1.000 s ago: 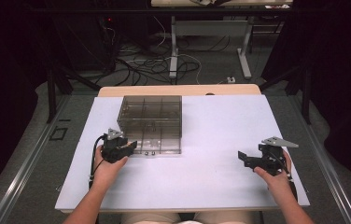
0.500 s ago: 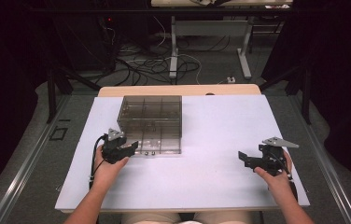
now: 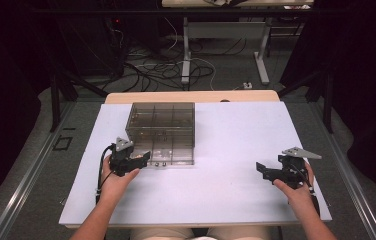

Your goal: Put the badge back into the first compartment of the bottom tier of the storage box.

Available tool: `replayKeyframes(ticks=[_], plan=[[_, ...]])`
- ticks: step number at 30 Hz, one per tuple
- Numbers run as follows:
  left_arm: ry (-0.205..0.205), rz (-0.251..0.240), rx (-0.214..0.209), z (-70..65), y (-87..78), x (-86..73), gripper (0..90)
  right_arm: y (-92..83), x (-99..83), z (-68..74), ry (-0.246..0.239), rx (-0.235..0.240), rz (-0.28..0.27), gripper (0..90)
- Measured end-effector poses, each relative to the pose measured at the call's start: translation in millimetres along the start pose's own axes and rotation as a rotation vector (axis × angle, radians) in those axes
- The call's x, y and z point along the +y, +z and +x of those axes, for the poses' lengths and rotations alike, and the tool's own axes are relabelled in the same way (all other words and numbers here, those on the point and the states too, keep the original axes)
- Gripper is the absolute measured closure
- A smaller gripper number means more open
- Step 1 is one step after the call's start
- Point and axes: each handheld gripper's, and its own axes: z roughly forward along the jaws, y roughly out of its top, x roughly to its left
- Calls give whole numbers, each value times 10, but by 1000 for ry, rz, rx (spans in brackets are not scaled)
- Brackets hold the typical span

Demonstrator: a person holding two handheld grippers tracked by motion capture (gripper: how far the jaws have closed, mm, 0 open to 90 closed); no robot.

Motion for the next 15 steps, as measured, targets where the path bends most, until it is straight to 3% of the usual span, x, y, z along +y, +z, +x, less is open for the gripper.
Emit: replayKeyframes(ticks=[9, 15], plan=[[-18, -24, -26, 14, -31, -7, 160, -2, 3, 13, 0, 10, 3, 66], [9, -40, -28, -6, -72, 5, 106, -10, 3, 12, -7, 8, 4, 66]])
